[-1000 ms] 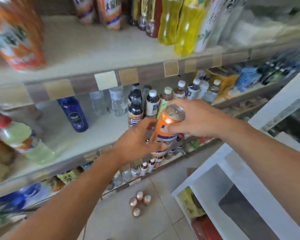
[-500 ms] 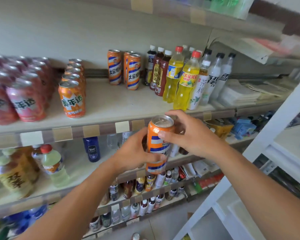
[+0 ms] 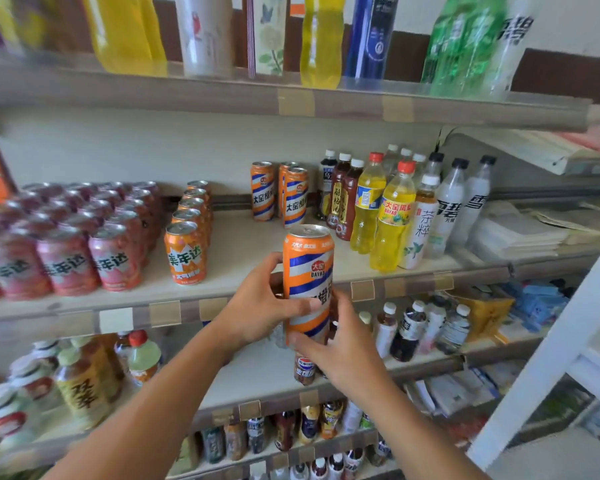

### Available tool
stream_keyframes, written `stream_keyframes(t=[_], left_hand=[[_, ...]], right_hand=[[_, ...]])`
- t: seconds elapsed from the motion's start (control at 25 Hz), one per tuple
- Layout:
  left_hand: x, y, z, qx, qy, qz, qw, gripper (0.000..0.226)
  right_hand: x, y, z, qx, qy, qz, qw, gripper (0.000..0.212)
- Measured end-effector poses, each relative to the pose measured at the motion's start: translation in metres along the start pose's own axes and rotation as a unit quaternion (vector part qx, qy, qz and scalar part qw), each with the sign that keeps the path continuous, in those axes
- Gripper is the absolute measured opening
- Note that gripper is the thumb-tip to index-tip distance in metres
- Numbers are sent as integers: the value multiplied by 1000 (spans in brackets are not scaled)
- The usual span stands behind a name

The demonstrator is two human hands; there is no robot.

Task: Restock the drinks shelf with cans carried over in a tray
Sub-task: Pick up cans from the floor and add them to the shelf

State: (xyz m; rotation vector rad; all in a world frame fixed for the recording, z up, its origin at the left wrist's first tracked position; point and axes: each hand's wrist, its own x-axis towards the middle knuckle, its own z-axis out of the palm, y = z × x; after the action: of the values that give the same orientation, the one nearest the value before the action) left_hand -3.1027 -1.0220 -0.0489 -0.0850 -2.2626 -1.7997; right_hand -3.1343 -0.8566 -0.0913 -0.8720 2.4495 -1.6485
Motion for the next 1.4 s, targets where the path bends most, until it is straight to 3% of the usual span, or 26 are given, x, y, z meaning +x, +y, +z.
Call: stream_keyframes(t=[0.24,0.36,0.52,0.68,0.96,1.4], left_hand=[[23,-2,-32,32,20,4,999,55],[39,-5,-54,86,80,8,993,39],[66,-27,-76,285,196,31,938,26],[92,-53,-80,418,167,13,893,31],[112,-73,-79,460,160,-9,873,31],[134,-91,-80,457,214,-48,862,31]], right_hand=[[42,-8,22,-38,60,-12,997,59],[69,-8,34,-51,77,-4,996,60],[116,-12,48,-66,115,3,991,62],[162,-14,58,-99,160,-7,982,68],[220,-2,59,-134,189,5,973,70],[285,37,90,-114,146,-11,983,77]])
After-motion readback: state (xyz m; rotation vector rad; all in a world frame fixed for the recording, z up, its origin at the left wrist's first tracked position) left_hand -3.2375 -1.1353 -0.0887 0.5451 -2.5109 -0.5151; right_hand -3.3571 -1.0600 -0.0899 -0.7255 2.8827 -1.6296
